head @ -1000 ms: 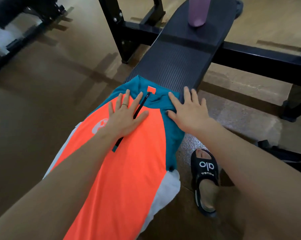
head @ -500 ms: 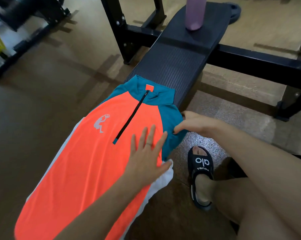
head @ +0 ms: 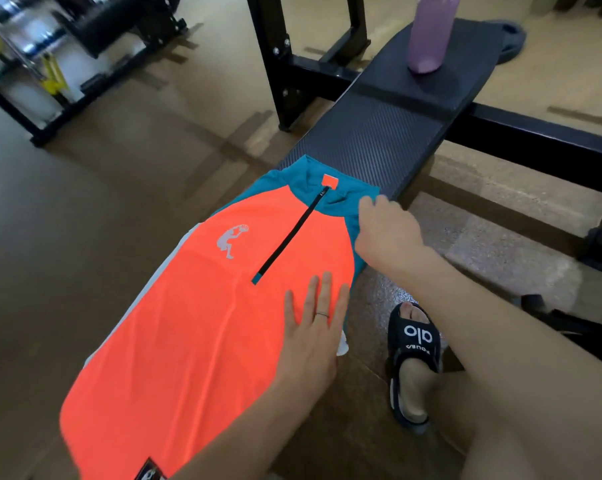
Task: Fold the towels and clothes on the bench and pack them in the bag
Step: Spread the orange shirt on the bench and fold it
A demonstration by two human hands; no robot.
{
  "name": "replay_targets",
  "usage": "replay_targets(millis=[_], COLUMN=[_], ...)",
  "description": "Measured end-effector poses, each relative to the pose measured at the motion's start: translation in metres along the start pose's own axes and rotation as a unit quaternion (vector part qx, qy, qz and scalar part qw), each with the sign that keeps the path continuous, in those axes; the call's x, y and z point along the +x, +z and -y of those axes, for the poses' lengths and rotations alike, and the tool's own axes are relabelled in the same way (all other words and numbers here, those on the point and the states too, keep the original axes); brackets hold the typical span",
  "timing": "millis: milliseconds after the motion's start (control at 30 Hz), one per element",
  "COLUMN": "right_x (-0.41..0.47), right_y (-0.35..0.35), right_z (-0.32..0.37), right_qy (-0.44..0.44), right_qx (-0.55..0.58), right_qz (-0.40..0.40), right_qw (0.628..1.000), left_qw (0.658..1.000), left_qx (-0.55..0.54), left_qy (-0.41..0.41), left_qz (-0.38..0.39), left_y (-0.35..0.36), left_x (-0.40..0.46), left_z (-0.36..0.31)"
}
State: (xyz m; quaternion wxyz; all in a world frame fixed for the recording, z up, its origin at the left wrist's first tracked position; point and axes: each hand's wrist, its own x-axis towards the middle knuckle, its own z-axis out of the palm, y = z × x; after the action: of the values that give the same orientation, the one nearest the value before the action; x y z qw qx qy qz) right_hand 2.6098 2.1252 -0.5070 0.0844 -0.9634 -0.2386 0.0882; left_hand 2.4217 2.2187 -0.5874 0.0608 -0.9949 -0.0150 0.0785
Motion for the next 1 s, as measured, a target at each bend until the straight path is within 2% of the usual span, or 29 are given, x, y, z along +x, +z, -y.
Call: replay_targets(millis=[33,67,133,200,267,300,400,500,567,733,867,1000], right_x=[0.001,0.000,0.001,0.008,0.016,0.019,0.022,0.023,0.025,0.029,0.032,0.033], right_y=[0.003,0.009,0.027,0.040,0.045,0.044,0.039,0.037,0.037,0.037,0.033,0.030], right_z=[0.012,0.022,0.029,0.021,0.016,0.018,0.035,0.049,0.055,0.049,0.045,0.043], right_qy=[-0.050,-0.099,-0.154,-0.131,-0.087,-0.078,-0.086,-0.069,-0.069,-0.045,-0.046,-0.038], right_qx=[0.031,0.052,0.023,-0.028,-0.031,-0.025,-0.014,-0.041,-0.041,-0.035,-0.035,-0.021], right_qz=[-0.021,-0.011,0.063,0.094,0.061,0.044,0.028,0.016,0.018,0.093,0.114,0.129], right_qw=[0.998,0.994,0.986,0.987,0.994,0.996,0.996,0.997,0.997,0.994,0.992,0.991], left_qw=[1.000,1.000,1.000,0.994,0.977,0.974,0.986,0.990,0.988,0.970,0.987,0.994], left_qx=[0.006,0.013,-0.006,-0.104,-0.194,-0.204,-0.140,-0.101,-0.115,-0.229,-0.159,-0.094], left_qy=[0.003,0.005,0.012,0.027,0.028,0.008,-0.071,-0.093,-0.098,-0.084,-0.018,0.015], left_qz=[0.002,0.012,0.024,-0.028,-0.083,-0.095,-0.054,0.009,0.029,0.004,0.023,0.046], left_y=[-0.001,-0.002,-0.008,-0.019,-0.029,-0.033,-0.045,-0.046,-0.044,-0.050,-0.069,-0.077], left_x=[0.000,0.001,0.003,0.011,0.028,0.043,0.095,0.151,0.185,0.244,0.267,0.267], left_z=[-0.003,-0.005,-0.004,0.014,0.050,0.073,0.133,0.168,0.183,0.199,0.206,0.208])
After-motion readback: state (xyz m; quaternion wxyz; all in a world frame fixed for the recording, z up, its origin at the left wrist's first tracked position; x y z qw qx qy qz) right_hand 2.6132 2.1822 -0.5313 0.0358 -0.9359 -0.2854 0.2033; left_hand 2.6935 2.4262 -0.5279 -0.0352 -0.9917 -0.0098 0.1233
